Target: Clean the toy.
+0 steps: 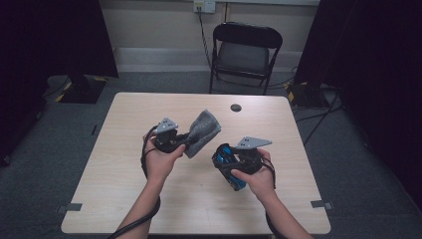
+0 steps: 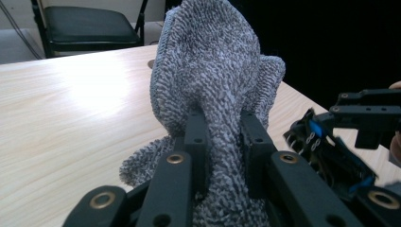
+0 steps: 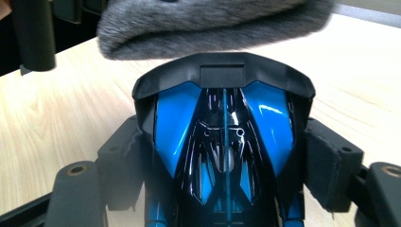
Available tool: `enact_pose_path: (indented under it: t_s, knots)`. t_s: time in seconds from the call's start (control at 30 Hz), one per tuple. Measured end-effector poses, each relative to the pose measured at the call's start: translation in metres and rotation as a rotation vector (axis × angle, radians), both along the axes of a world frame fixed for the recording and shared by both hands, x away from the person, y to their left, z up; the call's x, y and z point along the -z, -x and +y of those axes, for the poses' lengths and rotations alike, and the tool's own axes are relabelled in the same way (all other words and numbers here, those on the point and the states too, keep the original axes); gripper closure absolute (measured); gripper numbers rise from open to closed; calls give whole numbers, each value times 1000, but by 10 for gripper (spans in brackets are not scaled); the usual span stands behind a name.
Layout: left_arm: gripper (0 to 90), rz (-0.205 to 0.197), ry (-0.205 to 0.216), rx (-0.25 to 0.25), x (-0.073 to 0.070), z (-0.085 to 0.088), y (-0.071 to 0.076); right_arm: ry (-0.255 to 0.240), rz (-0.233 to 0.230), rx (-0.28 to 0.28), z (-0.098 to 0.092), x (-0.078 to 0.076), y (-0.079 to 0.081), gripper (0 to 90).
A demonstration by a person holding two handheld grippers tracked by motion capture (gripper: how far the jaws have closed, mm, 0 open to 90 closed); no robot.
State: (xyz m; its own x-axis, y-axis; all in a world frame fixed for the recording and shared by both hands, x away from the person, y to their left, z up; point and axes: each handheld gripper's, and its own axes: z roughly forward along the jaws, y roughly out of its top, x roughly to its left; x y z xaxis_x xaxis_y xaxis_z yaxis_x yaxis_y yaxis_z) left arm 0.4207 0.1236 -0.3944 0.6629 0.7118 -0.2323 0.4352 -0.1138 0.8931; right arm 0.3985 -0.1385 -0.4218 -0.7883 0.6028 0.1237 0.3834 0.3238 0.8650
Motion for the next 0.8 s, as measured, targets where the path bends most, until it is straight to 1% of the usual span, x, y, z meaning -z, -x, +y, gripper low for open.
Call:
enact_pose_path:
  t_s: [0.1, 0.17, 0.27, 0.37, 0.47, 0.57, 0.8]
  knots:
    - [769, 2, -9, 20, 0, -8, 0, 1, 1, -6, 3, 0, 1, 255]
    - [769, 2, -16, 35, 0, -13, 0, 11, -4, -10, 5, 0, 2, 255]
    - [769, 8, -14, 58, 1, -18, 2, 14, -5, -13, 7, 1, 3, 255]
    - [770, 19, -26, 97, 2, -23, 5, 14, -8, -13, 8, 1, 3, 255]
    - [770, 22, -35, 124, 2, -25, 7, 18, -8, -5, 8, 0, 3, 255]
    - [771, 24, -29, 137, 3, -25, 8, 19, -11, -3, 7, 0, 2, 255]
    - [772, 28, -22, 145, 4, -22, 11, 17, -18, 14, 7, -2, 1, 255]
